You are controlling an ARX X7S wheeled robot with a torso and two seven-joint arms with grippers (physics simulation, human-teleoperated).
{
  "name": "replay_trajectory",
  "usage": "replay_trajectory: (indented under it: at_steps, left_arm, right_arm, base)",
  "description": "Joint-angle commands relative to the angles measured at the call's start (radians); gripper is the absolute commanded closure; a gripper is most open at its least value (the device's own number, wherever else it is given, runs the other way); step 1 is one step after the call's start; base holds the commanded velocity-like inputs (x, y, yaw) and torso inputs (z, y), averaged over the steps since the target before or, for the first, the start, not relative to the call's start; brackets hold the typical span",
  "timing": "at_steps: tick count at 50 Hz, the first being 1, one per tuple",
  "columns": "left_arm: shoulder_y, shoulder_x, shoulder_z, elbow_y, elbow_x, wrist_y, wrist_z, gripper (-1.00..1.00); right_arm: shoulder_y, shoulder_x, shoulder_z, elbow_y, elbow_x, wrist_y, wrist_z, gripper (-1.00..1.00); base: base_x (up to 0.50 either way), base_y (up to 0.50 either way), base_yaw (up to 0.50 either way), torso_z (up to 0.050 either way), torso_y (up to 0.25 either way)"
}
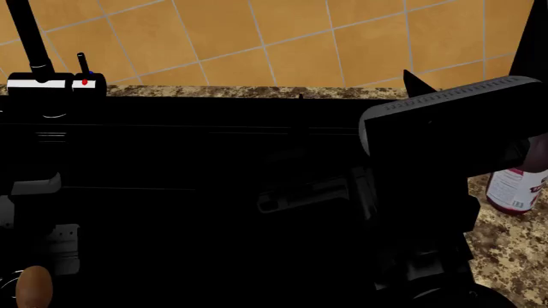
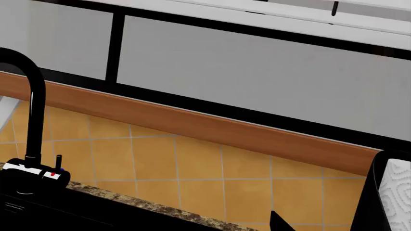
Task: Pick the kiwi from the sink and place it on the plate located on the counter
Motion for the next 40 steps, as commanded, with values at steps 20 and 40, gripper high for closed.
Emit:
replay_trajectory:
  at_steps: [20,40]
  left_arm:
    - [-0.06,0.103,-0.275,-0.357,0.416,0.081,0.205,-1.0]
    - [-0.032,0.13,-0.503,-0.357,0.673,0.091,0.245,1.0]
  right_arm:
    - [-0.016,0.015,-0.014,0.013,0.009,-0.031,0.02,-1.0]
    - [-0.02,0.016,-0.037,0.026,0.012,-0.044,0.04,-1.0]
  base:
    - [0.0,0.0,0.0,0.0,0.0]
    - [0.0,0.0,0.0,0.0,0.0]
